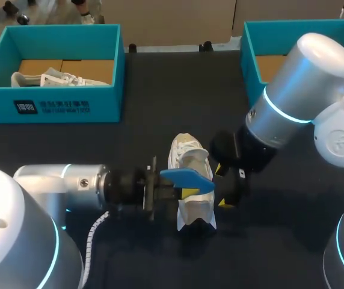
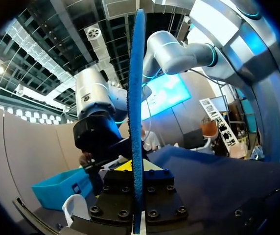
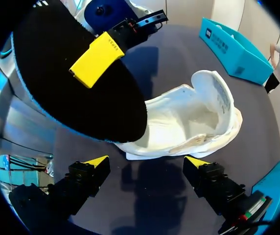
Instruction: Take the shoe out of the shoebox, open the shoe tongue, remove and reinsert the insole, then place the shoe into the shoebox
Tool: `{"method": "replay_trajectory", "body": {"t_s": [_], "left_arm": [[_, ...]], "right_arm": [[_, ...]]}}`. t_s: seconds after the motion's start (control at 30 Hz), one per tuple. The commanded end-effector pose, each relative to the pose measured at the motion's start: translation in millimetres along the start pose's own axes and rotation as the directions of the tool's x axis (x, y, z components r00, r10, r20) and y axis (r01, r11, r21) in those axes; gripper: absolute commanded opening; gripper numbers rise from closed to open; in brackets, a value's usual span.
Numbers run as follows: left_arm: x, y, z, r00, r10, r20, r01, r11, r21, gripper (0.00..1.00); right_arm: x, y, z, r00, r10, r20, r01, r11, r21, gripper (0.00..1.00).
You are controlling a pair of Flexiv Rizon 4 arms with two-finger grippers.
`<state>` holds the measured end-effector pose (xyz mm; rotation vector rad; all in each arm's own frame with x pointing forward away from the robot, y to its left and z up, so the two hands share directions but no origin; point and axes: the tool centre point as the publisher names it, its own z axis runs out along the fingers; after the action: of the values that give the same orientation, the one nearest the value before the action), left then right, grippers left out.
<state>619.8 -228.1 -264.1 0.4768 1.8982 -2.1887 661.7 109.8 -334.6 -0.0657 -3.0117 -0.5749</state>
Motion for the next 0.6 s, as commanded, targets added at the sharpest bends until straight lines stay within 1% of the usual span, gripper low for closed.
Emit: {"method": "replay_trajectory", "body": {"t_s": [0.03,0.17,0.43,0.6], "left_arm": [[0.4,9.7,7.3,1.000,0.007,-0.010,-0.007,1.000,0.004,0.00],[0.3,15.4,7.2,1.000,0.013,-0.010,-0.013,1.000,0.003,0.00],[-0.7,17.8,6.1,1.000,0.026,-0.002,-0.026,1.000,0.010,0.00],[-0.9,22.3,4.8,1.000,0.031,0.003,-0.031,1.000,0.000,0.00]], "right_arm": [[0.2,-0.2,1.0,1.000,-0.001,0.001,0.001,1.000,-0.001,1.00],[0.2,-0.2,1.0,1.000,-0.001,0.001,0.001,1.000,-0.001,1.00],[0.2,-0.2,1.0,1.000,-0.001,0.001,0.001,1.000,-0.001,1.00],[0.2,-0.2,1.0,1.000,-0.001,0.001,0.001,1.000,-0.001,1.00]]}}
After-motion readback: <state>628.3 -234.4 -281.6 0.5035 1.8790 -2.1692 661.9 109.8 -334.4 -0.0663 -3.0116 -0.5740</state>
